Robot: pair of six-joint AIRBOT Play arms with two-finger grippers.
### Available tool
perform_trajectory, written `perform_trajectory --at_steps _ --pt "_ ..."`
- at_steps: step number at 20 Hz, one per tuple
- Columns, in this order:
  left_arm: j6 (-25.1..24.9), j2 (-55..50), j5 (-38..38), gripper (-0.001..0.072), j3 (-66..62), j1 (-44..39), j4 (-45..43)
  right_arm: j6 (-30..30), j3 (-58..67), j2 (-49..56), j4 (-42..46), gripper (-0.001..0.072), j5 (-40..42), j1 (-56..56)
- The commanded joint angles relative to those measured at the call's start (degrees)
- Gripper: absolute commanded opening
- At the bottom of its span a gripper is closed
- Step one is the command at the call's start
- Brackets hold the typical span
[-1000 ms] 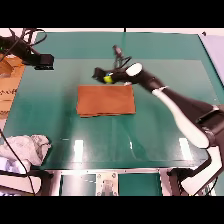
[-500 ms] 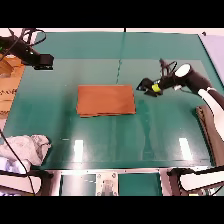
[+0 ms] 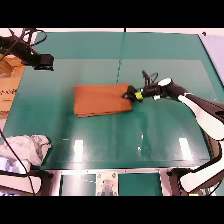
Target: Fold the shirts.
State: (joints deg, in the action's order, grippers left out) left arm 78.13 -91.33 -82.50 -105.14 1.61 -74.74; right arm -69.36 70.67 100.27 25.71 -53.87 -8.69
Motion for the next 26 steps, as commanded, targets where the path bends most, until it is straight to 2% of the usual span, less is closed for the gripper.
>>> perform_trajectory --at_steps 1,4,8,12,16,19,22,26 --pt "-0.02 0.02 -0.5 0.0026 -0.04 0.0 0.0 -0.7 8.9 -0.5 -2.69 0.0014 -3.8 0.0" --pt "-0.17 0.02 -0.92 0.0026 -0.04 0.0 0.0 -3.54 15.69 -6.32 -1.2 0.0014 -5.18 5.95" --pt "-0.2 0.02 -1.09 0.0026 -0.04 0.0 0.0 -10.75 19.54 -17.35 4.98 0.0013 -6.56 20.48" --pt "-0.2 0.02 -1.07 0.0027 -0.04 0.0 0.02 -11.72 19.61 -24.41 5.46 0.0014 -9.92 38.86" --pt "-0.2 0.02 -1.09 0.0026 -0.04 0.0 0.02 -12.37 19.58 -25.88 5.68 0.0014 -14.93 55.52" --pt "-0.17 0.02 -1.03 0.0027 -0.04 0.0 0.11 -12.39 19.5 -25.88 11.08 0.0014 -17.66 64.04" --pt "-0.17 0.02 -1.05 0.0026 -0.02 0.0 0.13 -12.98 18.1 -25.88 16.59 0.0014 -20.26 68.57" --pt "-0.17 0.02 -1.11 0.0026 -0.02 0.0 0.15 -12.94 16.02 -25.88 17.09 0.0014 -23.43 71.12"
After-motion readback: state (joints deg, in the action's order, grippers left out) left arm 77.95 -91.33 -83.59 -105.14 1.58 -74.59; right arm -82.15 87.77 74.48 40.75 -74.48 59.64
